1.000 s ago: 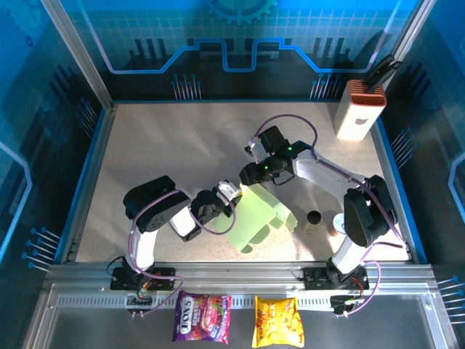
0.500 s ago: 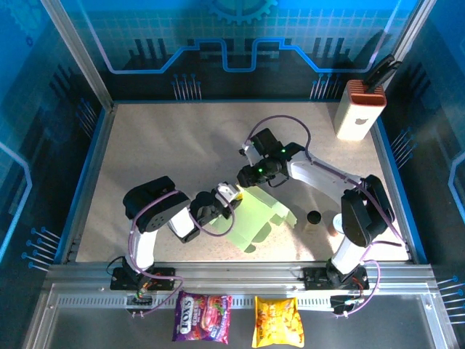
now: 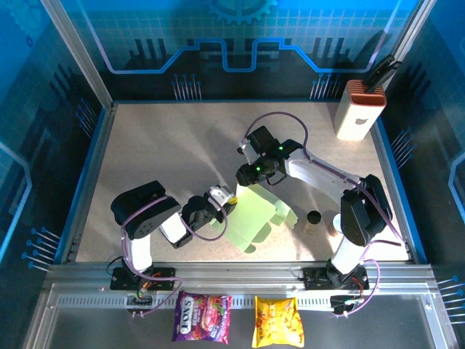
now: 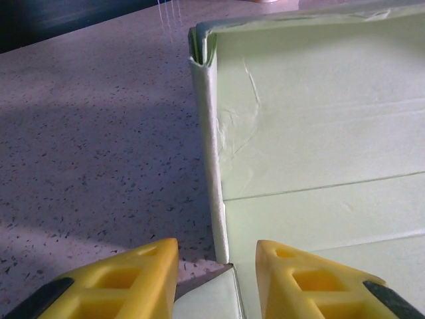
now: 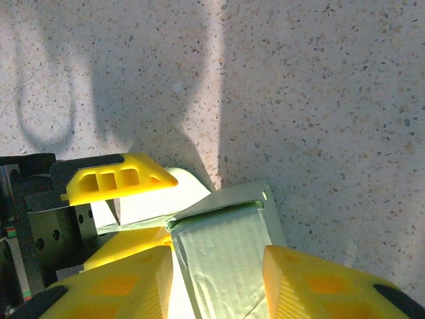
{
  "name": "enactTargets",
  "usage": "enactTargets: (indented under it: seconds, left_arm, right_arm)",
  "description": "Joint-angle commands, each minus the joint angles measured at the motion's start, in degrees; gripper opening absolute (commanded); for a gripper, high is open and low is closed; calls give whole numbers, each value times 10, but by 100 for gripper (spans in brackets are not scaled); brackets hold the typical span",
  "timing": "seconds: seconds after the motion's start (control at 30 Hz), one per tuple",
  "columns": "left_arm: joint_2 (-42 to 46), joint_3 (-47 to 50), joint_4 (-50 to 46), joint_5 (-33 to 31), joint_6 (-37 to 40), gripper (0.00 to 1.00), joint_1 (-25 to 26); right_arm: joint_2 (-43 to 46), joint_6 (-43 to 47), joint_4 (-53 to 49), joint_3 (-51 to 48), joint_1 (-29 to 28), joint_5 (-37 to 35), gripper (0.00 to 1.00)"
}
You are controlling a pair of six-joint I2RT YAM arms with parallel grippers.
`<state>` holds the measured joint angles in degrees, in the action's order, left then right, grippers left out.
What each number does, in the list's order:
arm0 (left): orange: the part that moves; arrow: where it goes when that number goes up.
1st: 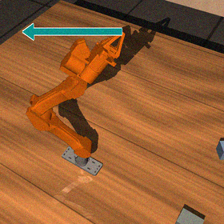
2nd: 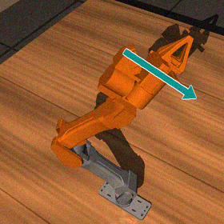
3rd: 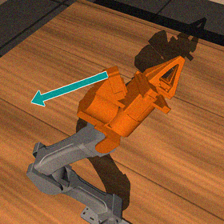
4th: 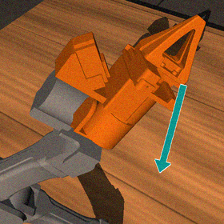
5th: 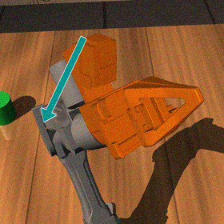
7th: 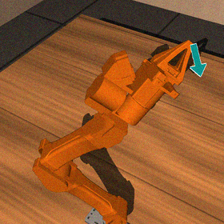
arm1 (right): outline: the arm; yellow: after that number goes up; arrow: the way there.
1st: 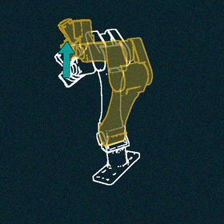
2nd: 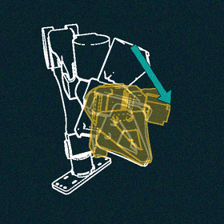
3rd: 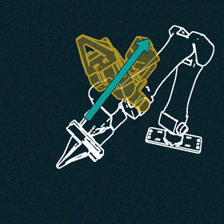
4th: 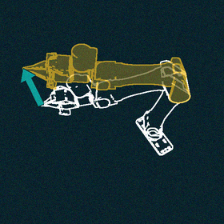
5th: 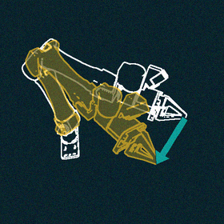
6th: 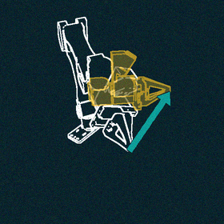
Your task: Fold the paper box
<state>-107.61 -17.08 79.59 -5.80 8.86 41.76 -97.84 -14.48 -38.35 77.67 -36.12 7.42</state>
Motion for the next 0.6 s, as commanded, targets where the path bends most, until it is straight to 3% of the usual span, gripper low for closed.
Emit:
enactTargets:
  seconds: [0.0,0.2,0.47,0.57]
  left_arm:
    - [3,4,8,-7,-11,35,1]
    - [0,2,8,-6,-10,32,1]
    - [0,2,8,-10,-10,31,1]
    - [-1,2,8,-10,-10,31,1]
  right_arm:
    - [-4,12,-27,23,-9,-10,43]
    - [-6,28,-42,39,-8,-26,46]
    - [-62,56,-76,87,-9,-34,68]
    - [-87,59,-82,104,-12,-25,71]
